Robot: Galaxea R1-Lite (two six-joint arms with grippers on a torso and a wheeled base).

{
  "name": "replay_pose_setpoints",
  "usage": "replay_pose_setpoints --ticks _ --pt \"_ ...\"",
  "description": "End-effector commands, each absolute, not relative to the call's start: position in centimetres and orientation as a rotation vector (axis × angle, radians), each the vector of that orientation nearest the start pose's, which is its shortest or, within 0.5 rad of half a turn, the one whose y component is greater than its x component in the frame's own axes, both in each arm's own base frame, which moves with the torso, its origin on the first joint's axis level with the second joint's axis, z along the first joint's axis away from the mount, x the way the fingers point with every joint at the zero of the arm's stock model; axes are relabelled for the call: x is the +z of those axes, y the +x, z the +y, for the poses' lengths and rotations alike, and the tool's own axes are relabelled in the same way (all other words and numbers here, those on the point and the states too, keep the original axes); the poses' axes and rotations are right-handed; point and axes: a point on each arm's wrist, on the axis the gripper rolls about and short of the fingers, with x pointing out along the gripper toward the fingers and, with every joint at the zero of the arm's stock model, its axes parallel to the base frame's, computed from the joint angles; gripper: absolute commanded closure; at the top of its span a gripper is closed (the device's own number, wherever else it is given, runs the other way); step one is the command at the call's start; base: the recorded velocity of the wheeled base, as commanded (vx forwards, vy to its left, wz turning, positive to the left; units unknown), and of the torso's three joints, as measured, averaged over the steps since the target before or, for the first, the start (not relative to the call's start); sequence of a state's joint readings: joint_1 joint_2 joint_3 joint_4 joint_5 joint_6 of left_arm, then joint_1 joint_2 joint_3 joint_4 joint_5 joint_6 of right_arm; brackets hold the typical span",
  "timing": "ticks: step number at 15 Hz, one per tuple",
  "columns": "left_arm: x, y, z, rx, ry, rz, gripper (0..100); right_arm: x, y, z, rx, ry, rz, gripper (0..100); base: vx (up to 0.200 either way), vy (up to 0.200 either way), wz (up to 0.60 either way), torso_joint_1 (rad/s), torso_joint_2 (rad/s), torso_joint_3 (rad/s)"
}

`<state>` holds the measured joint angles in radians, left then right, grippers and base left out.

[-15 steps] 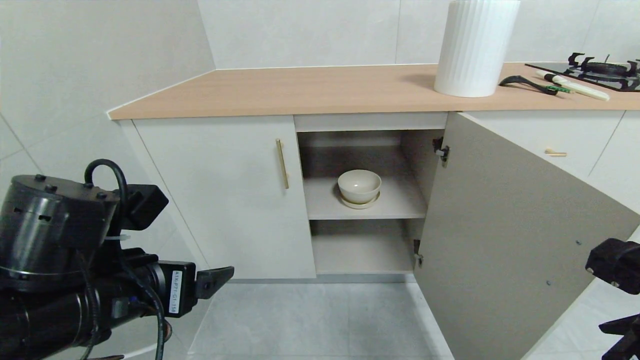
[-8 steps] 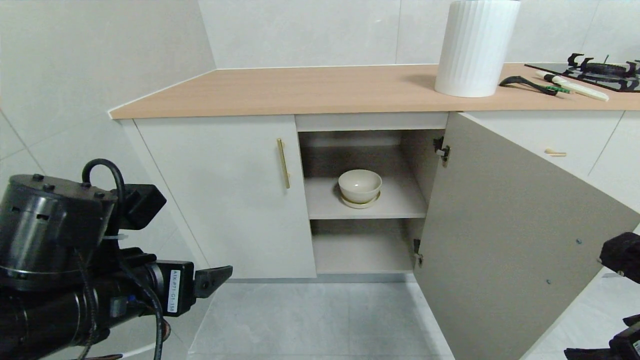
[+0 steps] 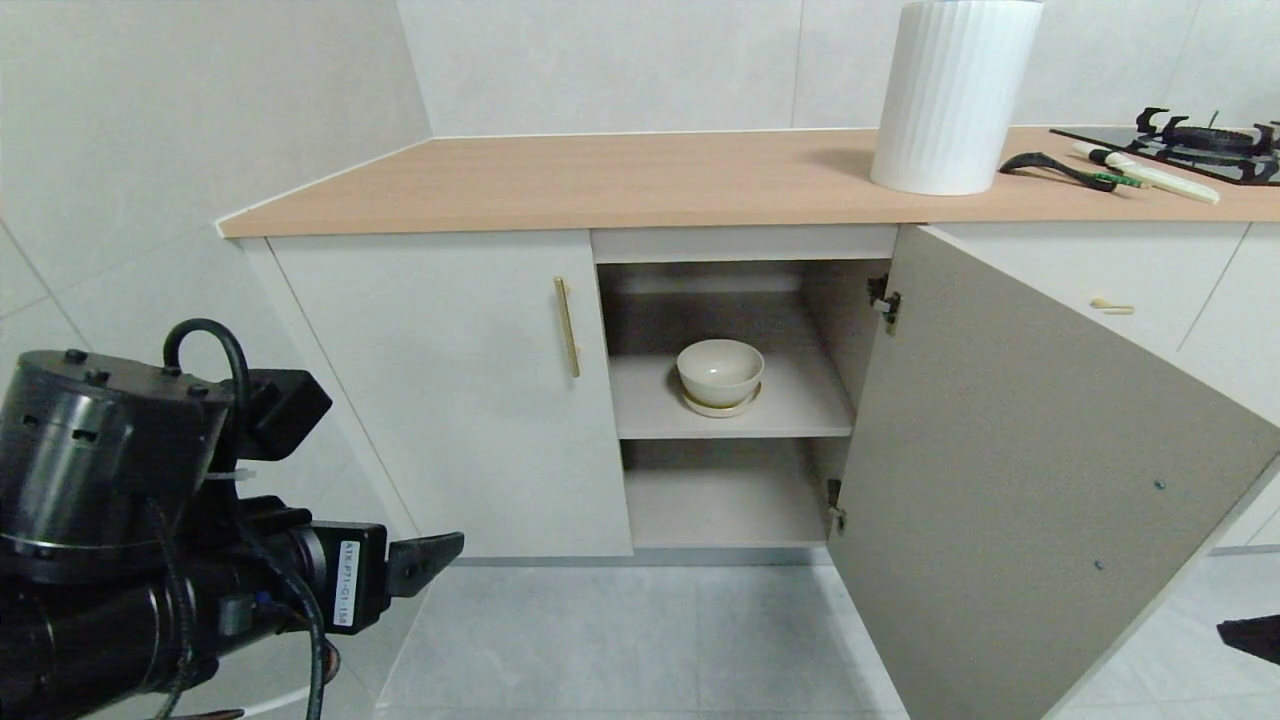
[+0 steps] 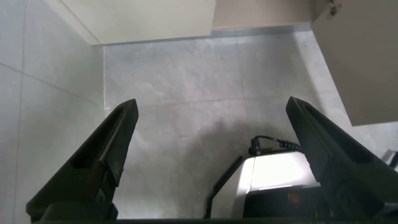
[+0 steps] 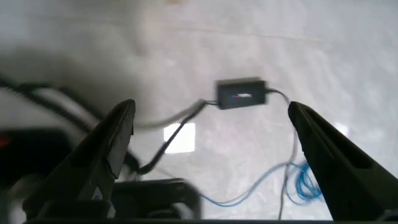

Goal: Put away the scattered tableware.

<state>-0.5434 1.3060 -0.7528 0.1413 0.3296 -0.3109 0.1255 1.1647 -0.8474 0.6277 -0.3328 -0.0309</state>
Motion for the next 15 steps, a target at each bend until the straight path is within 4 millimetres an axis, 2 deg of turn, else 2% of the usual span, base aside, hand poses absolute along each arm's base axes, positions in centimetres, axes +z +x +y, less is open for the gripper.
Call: replay_pose_setpoints --ticks 1,2,7,11,15 --pt "19.7 16.4 -9.1 -0.104 -0.005 0.654 0 21.6 13.2 -0.6 -0.265 -0.215 0.891 0 0.0 0.0 0.0 0.0 0.0 0.0" --pt "19.7 16.4 -9.1 -0.104 -0.005 0.654 0 21.6 13.4 -0.7 -0.278 -0.208 0.884 0 0.0 0.0 0.0 0.0 0.0 0.0" --pt "19.7 16.4 -9.1 -0.104 -0.005 0.654 0 21.5 16.9 -2.4 -0.386 -0.133 0.781 0 0.0 0.0 0.0 0.0 0.0 0.0" --pt "19.7 16.4 -9.1 -0.104 -0.005 0.654 0 20.7 19.8 -2.8 -0.42 -0.027 0.732 0 0.0 0.0 0.0 0.0 0.0 0.0" --pt "19.7 16.4 -9.1 -0.104 -0.006 0.651 0 20.1 20.5 -2.8 -0.416 -0.018 0.759 0 0.0 0.0 0.0 0.0 0.0 0.0"
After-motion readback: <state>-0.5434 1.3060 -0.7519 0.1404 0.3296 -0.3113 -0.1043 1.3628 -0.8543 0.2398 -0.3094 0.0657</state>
